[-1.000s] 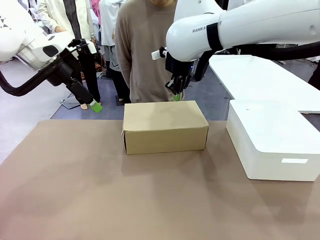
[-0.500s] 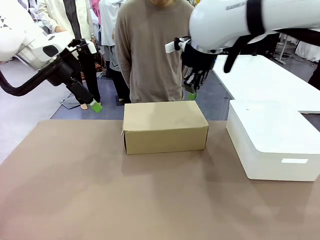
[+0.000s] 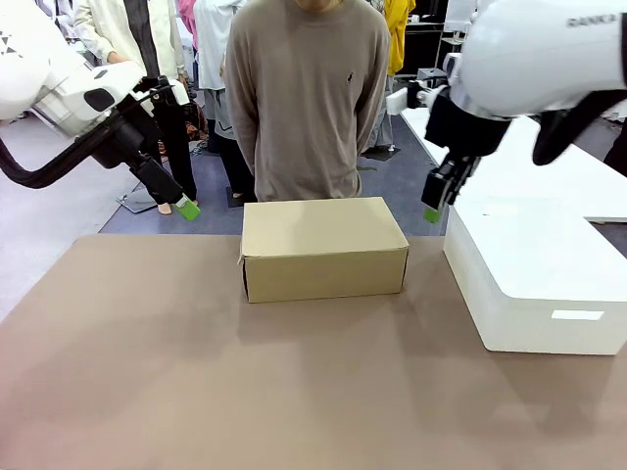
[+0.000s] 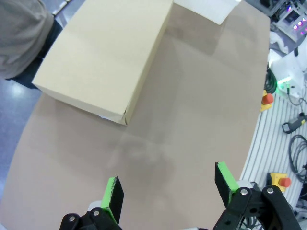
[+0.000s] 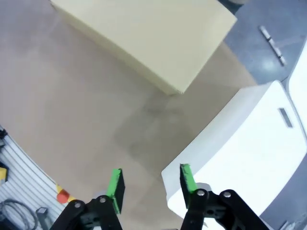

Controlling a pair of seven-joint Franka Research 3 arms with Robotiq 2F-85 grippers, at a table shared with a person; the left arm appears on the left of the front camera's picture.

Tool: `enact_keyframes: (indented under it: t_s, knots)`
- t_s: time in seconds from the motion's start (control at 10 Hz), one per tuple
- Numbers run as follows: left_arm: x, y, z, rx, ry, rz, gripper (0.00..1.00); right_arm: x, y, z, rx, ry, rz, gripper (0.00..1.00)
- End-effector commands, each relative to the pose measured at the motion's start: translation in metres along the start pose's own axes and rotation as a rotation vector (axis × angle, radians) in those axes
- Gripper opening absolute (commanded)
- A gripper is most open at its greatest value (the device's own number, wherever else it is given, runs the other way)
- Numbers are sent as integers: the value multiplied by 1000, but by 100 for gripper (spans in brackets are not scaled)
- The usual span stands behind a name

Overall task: Pack the shoes into the box.
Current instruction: Press down on the lid of the Shoes Box.

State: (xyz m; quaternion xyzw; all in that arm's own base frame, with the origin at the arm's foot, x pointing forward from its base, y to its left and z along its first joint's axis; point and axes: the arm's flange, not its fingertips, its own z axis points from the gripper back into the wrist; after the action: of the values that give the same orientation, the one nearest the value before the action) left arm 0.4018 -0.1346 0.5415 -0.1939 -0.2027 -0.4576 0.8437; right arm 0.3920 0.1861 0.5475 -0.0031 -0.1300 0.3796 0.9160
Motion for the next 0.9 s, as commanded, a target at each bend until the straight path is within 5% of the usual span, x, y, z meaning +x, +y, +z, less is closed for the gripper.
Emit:
enact_keyframes:
  t_s: [0.0, 0.6, 0.8]
  knots:
    - [1, 2, 2, 5, 7, -1, 100, -23, 5, -4, 60, -56, -36, 100]
    - [1, 2, 2, 5, 7, -1, 100, -40, 3, -16, 126, -132, -81, 100]
    - [1, 2, 2, 5, 7, -1, 100, -31, 5, -12, 96, -71, -87, 100]
